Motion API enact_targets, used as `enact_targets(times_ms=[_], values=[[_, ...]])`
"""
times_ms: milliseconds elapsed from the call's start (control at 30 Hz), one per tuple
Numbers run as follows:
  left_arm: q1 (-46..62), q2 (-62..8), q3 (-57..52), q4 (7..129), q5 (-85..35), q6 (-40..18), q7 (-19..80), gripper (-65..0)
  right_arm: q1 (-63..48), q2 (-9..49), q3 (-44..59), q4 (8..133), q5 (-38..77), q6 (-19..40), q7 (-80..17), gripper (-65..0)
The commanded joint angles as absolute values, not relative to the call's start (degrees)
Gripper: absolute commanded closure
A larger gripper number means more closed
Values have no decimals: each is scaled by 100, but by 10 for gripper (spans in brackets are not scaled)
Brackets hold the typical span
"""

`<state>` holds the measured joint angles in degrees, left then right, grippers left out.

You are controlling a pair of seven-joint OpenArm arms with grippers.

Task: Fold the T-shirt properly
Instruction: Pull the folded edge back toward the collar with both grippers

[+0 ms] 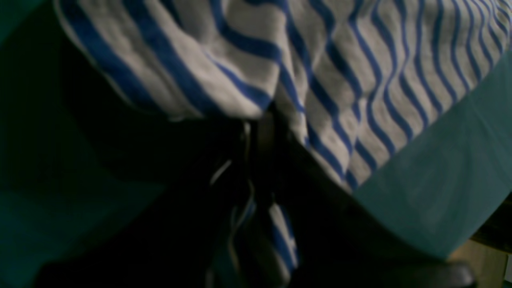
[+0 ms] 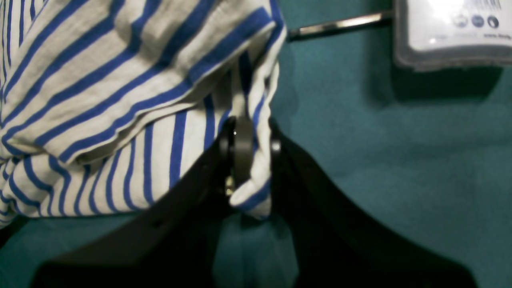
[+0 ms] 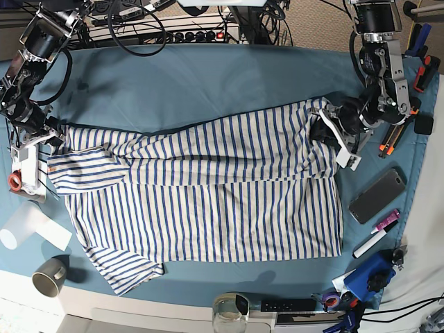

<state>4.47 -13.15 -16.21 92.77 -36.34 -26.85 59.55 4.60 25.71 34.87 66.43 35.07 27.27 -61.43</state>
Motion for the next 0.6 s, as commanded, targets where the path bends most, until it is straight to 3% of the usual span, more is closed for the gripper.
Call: enact_targets(times_ms=[0, 333, 567], values=[[425, -1339, -1632, 9351, -3673, -2727, 6003, 0, 475, 2668, 3496, 6676, 3454, 2731, -6497, 0], [429, -1352, -1883, 9358, -3898, -2668, 6263, 0, 473, 2668, 3498, 6718, 3944, 2934, -7102, 0], [451, -1356, -2353, 9358, -4517, -2864, 6678, 0, 462, 2670, 3898, 7520, 3885, 2943, -7620, 0]])
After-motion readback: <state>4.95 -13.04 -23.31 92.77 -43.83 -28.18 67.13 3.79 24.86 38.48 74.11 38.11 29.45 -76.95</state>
